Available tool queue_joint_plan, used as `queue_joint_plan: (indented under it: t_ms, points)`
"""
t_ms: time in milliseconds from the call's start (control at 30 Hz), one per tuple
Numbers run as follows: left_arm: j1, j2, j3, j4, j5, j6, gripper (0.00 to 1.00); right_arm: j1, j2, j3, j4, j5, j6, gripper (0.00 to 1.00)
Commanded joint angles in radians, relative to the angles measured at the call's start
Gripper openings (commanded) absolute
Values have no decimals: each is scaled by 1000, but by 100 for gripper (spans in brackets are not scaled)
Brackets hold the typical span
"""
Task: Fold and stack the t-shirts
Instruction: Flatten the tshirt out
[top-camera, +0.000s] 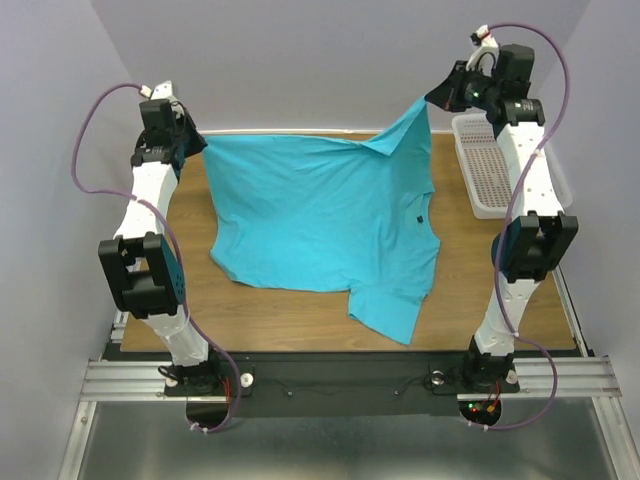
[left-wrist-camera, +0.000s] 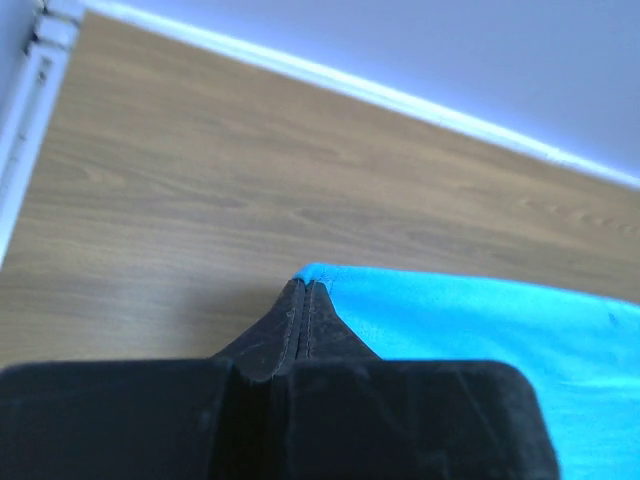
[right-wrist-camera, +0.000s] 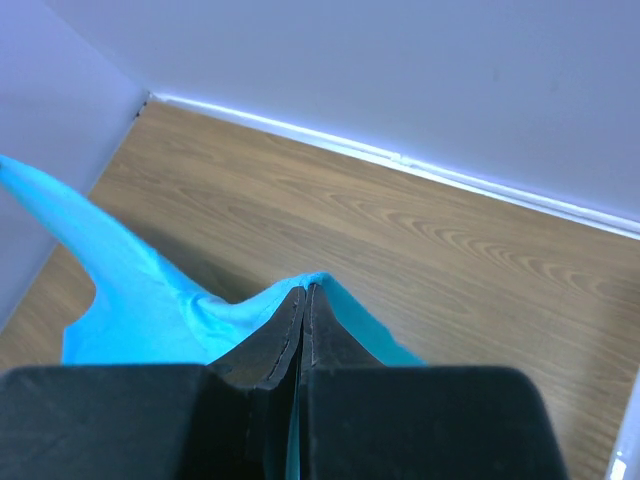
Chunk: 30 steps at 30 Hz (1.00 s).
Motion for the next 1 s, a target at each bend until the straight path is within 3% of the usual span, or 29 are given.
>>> queue_joint_plan:
  t_ms: [0, 233, 400, 633, 967]
  points:
    - [28, -116, 32, 95, -12, -44, 0, -36, -77, 70, 63, -40, 49, 1]
    - [36, -297, 44, 159, -3, -111, 0, -95, -172, 170, 113, -40, 103, 0]
    - [36, -448, 19, 268, -90, -147, 0, -122, -265, 229, 176, -43, 155, 1]
    - [38, -664, 12, 401, -112, -206, 0, -208, -356, 338, 299, -138, 359, 1]
    - [36, -862, -5, 420, -167, -253, 0, -296, -465, 496, 291, -136, 399, 1]
